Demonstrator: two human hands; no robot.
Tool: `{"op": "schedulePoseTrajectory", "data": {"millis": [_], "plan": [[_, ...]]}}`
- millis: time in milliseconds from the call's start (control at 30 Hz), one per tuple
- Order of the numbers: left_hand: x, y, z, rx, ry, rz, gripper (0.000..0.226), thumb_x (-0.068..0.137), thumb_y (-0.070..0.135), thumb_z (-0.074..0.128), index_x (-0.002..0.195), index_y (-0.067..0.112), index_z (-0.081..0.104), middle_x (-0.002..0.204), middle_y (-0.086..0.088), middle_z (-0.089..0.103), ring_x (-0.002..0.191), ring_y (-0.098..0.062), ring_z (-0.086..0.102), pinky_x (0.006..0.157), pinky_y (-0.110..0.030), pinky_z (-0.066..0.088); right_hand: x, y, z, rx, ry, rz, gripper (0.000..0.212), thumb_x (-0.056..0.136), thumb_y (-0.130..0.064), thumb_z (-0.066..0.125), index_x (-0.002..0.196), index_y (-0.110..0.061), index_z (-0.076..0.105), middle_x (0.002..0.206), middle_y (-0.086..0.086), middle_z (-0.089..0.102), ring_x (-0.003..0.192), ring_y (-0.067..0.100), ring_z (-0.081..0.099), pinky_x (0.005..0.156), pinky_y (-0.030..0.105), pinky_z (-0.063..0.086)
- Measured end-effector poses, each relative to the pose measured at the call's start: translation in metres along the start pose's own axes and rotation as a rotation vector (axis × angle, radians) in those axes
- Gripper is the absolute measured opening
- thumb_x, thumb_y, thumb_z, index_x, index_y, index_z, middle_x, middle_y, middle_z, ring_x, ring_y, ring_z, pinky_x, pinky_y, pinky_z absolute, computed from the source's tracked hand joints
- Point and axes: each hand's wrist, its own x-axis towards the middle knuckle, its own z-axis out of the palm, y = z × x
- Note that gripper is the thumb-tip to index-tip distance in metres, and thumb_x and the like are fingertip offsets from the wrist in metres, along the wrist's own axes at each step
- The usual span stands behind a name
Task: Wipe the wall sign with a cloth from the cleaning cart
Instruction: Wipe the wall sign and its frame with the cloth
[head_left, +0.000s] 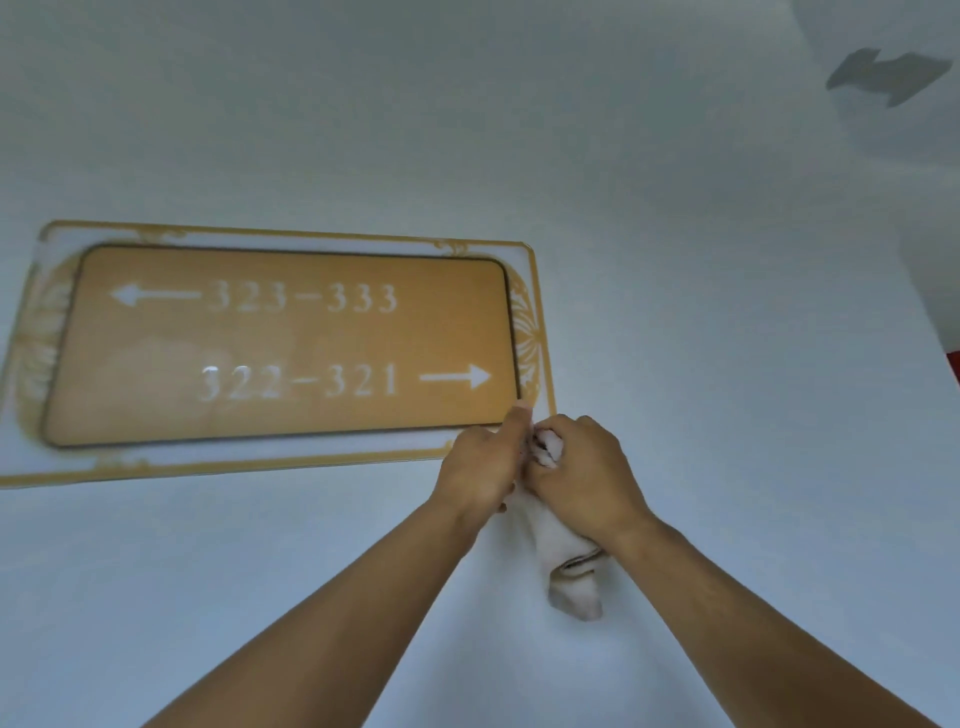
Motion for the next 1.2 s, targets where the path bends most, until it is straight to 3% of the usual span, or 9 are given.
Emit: {"op": "schedulePoseTrajectory", "data": {"millis": [167, 267, 367, 433, 500, 600, 733, 900, 1200], "plan": [[-0.019, 0.003, -0.017, -0.119, 0.084, -0.050, 0.037, 0.091, 0.034, 0.060, 0.083, -0.001, 0.071, 0.084, -0.020, 0.074, 0.076, -0.030, 0.070, 0.080, -0.047, 0.059, -0.025, -0.032, -0.010, 0.191, -0.218, -0.032, 0.044, 0.077, -0.047, 0.065, 0.121, -0.047, 0.057, 0.109, -0.012, 0.049, 0.097, -0.009, 0.055, 0.077, 0.009, 0.046], [-0.028, -0.005, -0.031, -0.153, 0.172, -0.084, 0.028, 0.090, 0.015, 0.055, 0.063, 0.009, 0.049, 0.064, -0.013, 0.052, 0.060, -0.025, 0.050, 0.065, -0.039, 0.052, -0.027, -0.038, -0.020, 0.153, -0.274, 0.001, 0.048, 0.086, -0.043, 0.060, 0.133, -0.040, 0.053, 0.119, -0.013, 0.048, 0.107, -0.003, 0.052, 0.082, 0.009, 0.037], [-0.031, -0.009, -0.046, -0.165, 0.248, -0.112, 0.023, 0.092, 0.010, 0.049, 0.070, 0.010, 0.047, 0.071, -0.008, 0.050, 0.065, -0.023, 0.047, 0.065, -0.035, 0.044, -0.023, -0.039, -0.031, 0.131, -0.191, -0.016, 0.038, 0.097, -0.025, 0.058, 0.135, -0.028, 0.057, 0.127, -0.007, 0.055, 0.114, 0.007, 0.053, 0.088, 0.010, 0.036], [-0.028, -0.007, -0.055, -0.171, 0.276, -0.127, 0.014, 0.093, 0.006, 0.044, 0.079, 0.006, 0.049, 0.079, -0.011, 0.049, 0.072, -0.026, 0.044, 0.065, -0.039, 0.039, -0.022, -0.039, -0.037, 0.187, -0.108, -0.006, 0.027, 0.099, -0.019, 0.055, 0.124, -0.025, 0.064, 0.118, -0.009, 0.064, 0.104, 0.003, 0.058, 0.081, 0.003, 0.038], [-0.022, -0.001, -0.060, -0.156, 0.295, -0.133, 0.012, 0.093, 0.002, 0.041, 0.086, 0.007, 0.049, 0.086, -0.013, 0.045, 0.078, -0.026, 0.038, 0.068, -0.041, 0.031, -0.019, -0.033, -0.042, 0.195, -0.035, 0.038, 0.019, 0.101, -0.019, 0.054, 0.113, -0.020, 0.068, 0.106, -0.005, 0.069, 0.093, 0.007, 0.063, 0.077, 0.010, 0.046], [-0.015, 0.008, -0.058, -0.106, 0.292, -0.071, 0.019, 0.093, 0.002, 0.037, 0.090, 0.001, 0.056, 0.090, -0.014, 0.053, 0.080, -0.027, 0.046, 0.068, -0.039, 0.033, -0.011, -0.022, -0.045, 0.175, -0.002, 0.097, 0.018, 0.103, -0.020, 0.053, 0.110, -0.013, 0.068, 0.100, 0.005, 0.069, 0.088, 0.018, 0.064, 0.072, 0.025, 0.050], [-0.010, 0.020, -0.034, -0.002, 0.378, 0.118, 0.021, 0.102, 0.017, 0.032, 0.104, 0.008, 0.051, 0.096, -0.006, 0.058, 0.084, -0.017, 0.054, 0.065, -0.032, 0.040, 0.002, -0.002, -0.048, 0.201, 0.041, 0.109, 0.017, 0.105, -0.014, 0.047, 0.112, -0.010, 0.062, 0.100, 0.006, 0.064, 0.078, 0.011, 0.057, 0.055, 0.009, 0.038], [0.006, 0.020, 0.009, 0.292, 0.584, 0.389, 0.021, 0.106, 0.029, 0.030, 0.102, 0.012, 0.042, 0.079, 0.006, 0.052, 0.070, -0.007, 0.048, 0.057, -0.034, 0.033, 0.020, 0.024, -0.060, 0.166, 0.069, 0.060, 0.026, 0.108, -0.018, 0.037, 0.128, -0.013, 0.052, 0.125, 0.008, 0.058, 0.109, 0.028, 0.056, 0.092, 0.041, 0.048], [0.060, 0.018, 0.037, 0.518, 0.716, 0.524, 0.022, 0.106, 0.035, 0.029, 0.095, 0.020, 0.040, 0.079, -0.003, 0.059, 0.071, -0.028, 0.054, 0.060, -0.037, 0.035, 0.072, 0.059, -0.061, -0.032, 0.167, -0.046, 0.027, 0.107, -0.039, 0.034, 0.112, -0.015, 0.045, 0.112, 0.005, 0.059, 0.089, 0.031, 0.060, 0.074, 0.042, 0.051]]}}
